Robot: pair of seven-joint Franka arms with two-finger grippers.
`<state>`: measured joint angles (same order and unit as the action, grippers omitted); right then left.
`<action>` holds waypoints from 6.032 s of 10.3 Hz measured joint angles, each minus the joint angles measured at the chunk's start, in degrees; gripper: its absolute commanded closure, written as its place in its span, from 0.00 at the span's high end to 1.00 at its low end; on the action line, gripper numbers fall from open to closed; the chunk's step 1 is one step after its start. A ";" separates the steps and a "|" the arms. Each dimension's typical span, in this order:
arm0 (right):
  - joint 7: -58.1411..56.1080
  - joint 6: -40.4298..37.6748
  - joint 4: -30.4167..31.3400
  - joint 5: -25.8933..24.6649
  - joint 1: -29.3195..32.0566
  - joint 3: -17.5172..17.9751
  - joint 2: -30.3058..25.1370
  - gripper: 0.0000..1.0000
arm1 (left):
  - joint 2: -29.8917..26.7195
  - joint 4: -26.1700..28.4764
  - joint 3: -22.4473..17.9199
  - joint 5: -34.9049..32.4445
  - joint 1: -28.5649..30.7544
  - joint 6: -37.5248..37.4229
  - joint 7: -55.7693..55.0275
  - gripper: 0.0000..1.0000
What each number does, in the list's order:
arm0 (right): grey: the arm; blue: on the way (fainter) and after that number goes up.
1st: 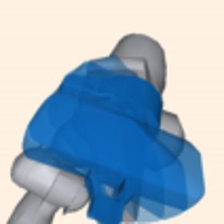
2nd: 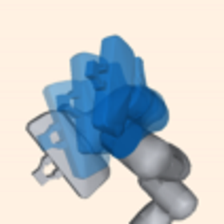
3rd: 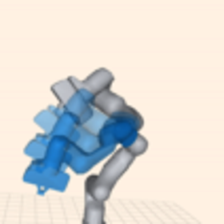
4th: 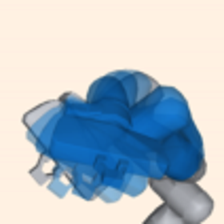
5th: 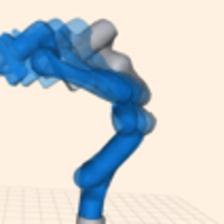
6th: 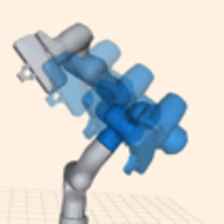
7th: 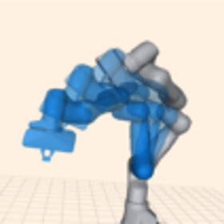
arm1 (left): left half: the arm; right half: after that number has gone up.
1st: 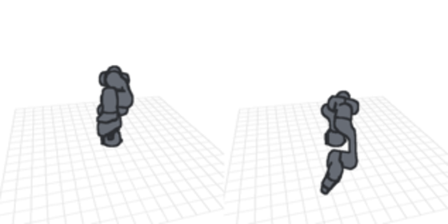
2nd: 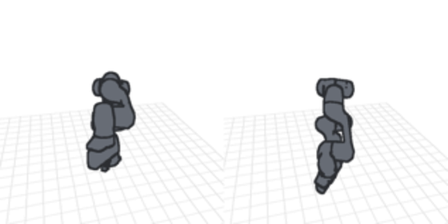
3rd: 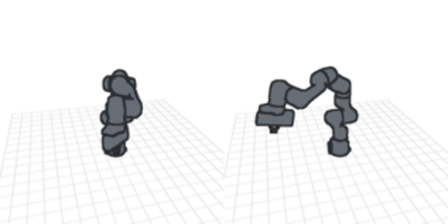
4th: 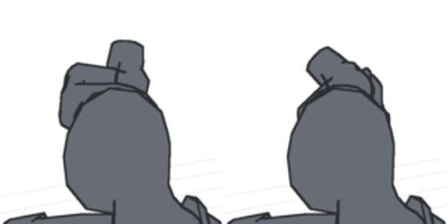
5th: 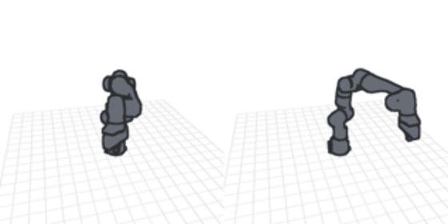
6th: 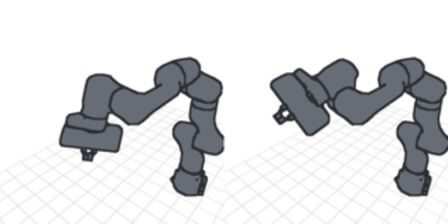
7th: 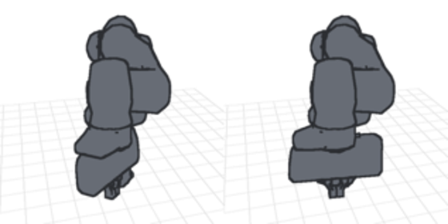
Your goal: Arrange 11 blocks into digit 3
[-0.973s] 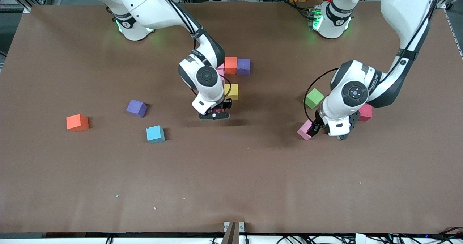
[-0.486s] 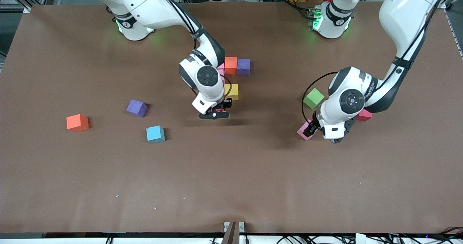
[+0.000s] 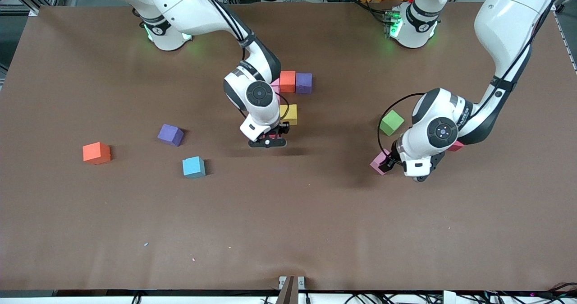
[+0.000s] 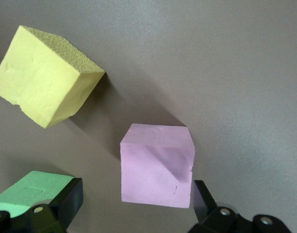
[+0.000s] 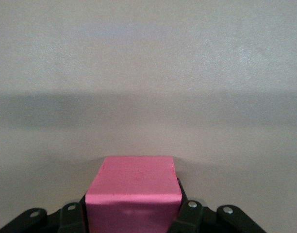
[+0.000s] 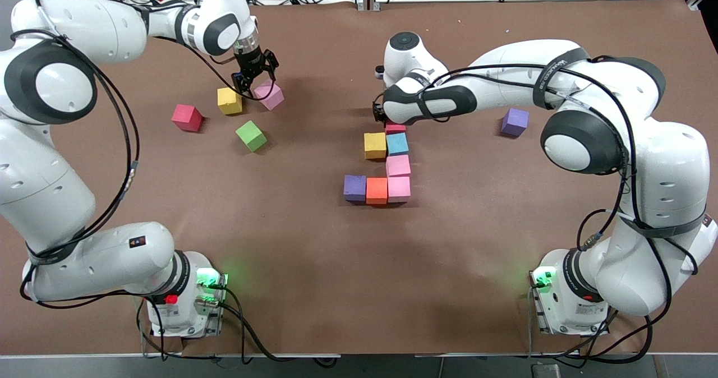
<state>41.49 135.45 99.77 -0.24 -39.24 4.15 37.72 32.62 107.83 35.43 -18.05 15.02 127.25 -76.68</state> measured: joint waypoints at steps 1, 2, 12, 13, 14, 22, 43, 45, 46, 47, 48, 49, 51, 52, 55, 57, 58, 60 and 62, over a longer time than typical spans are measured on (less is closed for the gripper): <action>0.04 -0.01 0.03 0.00 -0.04 0.00 -0.02 0.26 | 0.26 -0.02 0.00 0.00 0.00 0.02 0.00 1.00; 0.07 -0.03 0.11 0.00 -0.13 0.00 -0.06 0.29 | 0.64 -0.08 0.01 0.00 -0.02 0.08 0.00 1.00; 0.69 -1.50 1.49 0.02 -0.89 -0.28 -3.77 1.00 | 4.57 -2.28 -1.11 -1.50 0.11 3.08 0.00 1.00; 0.68 -2.42 1.41 0.02 -0.28 -0.37 -5.41 1.00 | 4.83 -2.42 -1.13 -1.61 0.11 3.28 0.00 1.00; 0.65 -3.22 1.40 0.02 0.66 -0.41 -6.96 1.00 | 4.97 -2.53 -1.14 -1.61 0.12 3.48 0.00 1.00; -19.97 -9.71 1.76 0.00 18.22 -1.19 -9.25 1.00 | 4.98 -2.74 -1.01 -1.75 -0.23 3.63 -9.21 0.32; -37.66 1.53 5.44 -3.59 25.56 -1.54 -2.95 0.24 | -1.73 14.12 14.37 -7.55 -9.00 18.02 -78.63 0.00; -37.68 2.33 5.87 -3.60 26.18 -1.54 -2.81 0.22 | -0.13 11.72 12.65 -7.58 -10.94 17.28 -78.62 0.00; -37.67 2.40 5.76 -3.59 26.18 -1.42 -2.88 0.22 | 0.58 10.68 10.83 -7.58 -12.88 16.88 -78.85 0.00; -37.63 2.49 5.41 -3.57 26.06 -1.07 -2.99 0.22 | 1.16 10.09 8.89 -7.58 -15.05 16.74 -79.49 0.00; -37.25 1.98 4.53 -3.55 25.57 -0.65 -3.07 0.22 | 1.62 9.81 7.71 -7.58 -16.58 16.71 -79.98 0.00; -36.11 0.06 3.03 -3.53 24.61 -0.39 -3.14 0.22 | 1.85 9.68 7.40 -7.58 -17.10 16.68 -80.39 0.00; -31.44 -4.62 -0.88 -3.50 21.49 -0.21 -3.29 0.22 | 1.86 9.33 7.33 -7.58 -17.14 16.53 -80.93 0.00; -28.81 -5.43 -2.06 -3.48 19.86 -0.18 -3.29 0.22 | 1.86 9.29 7.33 -7.58 -17.21 16.00 -81.45 0.00; -20.78 -5.67 -2.92 -1.62 15.14 0.01 -3.16 0.22 | 1.85 9.28 7.35 -7.58 -18.43 14.73 -82.65 0.00; -16.20 -5.68 -4.41 1.87 11.19 0.04 -2.44 0.22 | 1.76 9.14 7.39 -7.58 -18.78 14.73 -82.87 0.00; -13.78 -5.67 -5.08 2.36 9.68 0.05 -1.79 0.22 | 1.69 9.11 7.41 -7.58 -18.83 14.73 -82.88 0.00; -10.11 -5.49 -7.15 2.39 7.66 0.05 0.58 0.22 | 1.62 9.05 7.52 -7.58 -18.99 14.73 -83.03 0.00; -8.37 -5.42 -9.63 2.41 7.01 0.05 3.14 0.22 | 1.62 9.04 7.52 -7.58 -19.17 14.64 -83.11 0.00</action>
<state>33.12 130.03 90.14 2.16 -32.23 4.20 40.86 34.23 116.87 42.95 -25.62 -4.16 141.89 -159.80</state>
